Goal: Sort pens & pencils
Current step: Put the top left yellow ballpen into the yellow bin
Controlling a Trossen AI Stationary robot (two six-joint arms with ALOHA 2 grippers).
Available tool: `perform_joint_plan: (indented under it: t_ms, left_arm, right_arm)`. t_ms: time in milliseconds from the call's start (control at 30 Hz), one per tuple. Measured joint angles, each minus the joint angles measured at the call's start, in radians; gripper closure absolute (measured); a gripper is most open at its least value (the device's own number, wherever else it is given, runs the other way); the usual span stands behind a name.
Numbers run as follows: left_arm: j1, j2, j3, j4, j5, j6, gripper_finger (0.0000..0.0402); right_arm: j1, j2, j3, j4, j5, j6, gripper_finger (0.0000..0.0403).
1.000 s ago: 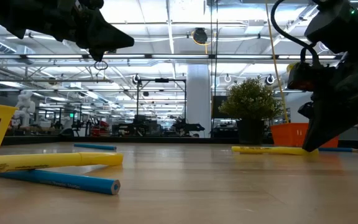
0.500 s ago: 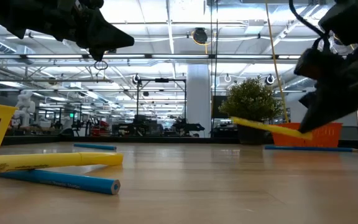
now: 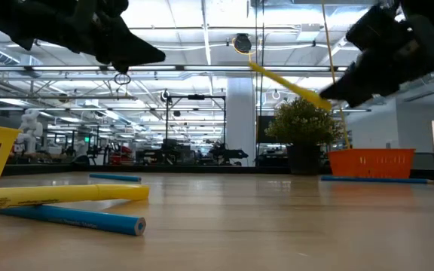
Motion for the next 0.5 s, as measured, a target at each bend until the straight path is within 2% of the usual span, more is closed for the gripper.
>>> perform_joint_plan:
  t_ms: [100, 200, 400, 500]
  left_arm:
    - [0.000, 0.082, 0.000, 0.115, 0.000, 0.031, 0.0369]
    - [-0.002, 0.197, 0.000, 0.261, 0.025, 0.083, 0.0344]
    - [-0.002, 0.389, 0.001, 0.597, 0.050, 0.165, 0.0250]
    - [-0.002, 0.450, 0.030, 0.689, 0.052, 0.168, 0.0201]
  right_arm:
    - [-0.020, 0.026, 0.000, 0.114, 0.001, -0.067, 0.0403]
    - [-0.035, 0.065, 0.001, 0.229, -0.002, -0.120, 0.0403]
    - [-0.041, 0.169, 0.001, 0.436, -0.022, -0.199, 0.0403]
    - [-0.041, 0.236, 0.001, 0.557, -0.056, -0.218, 0.0403]
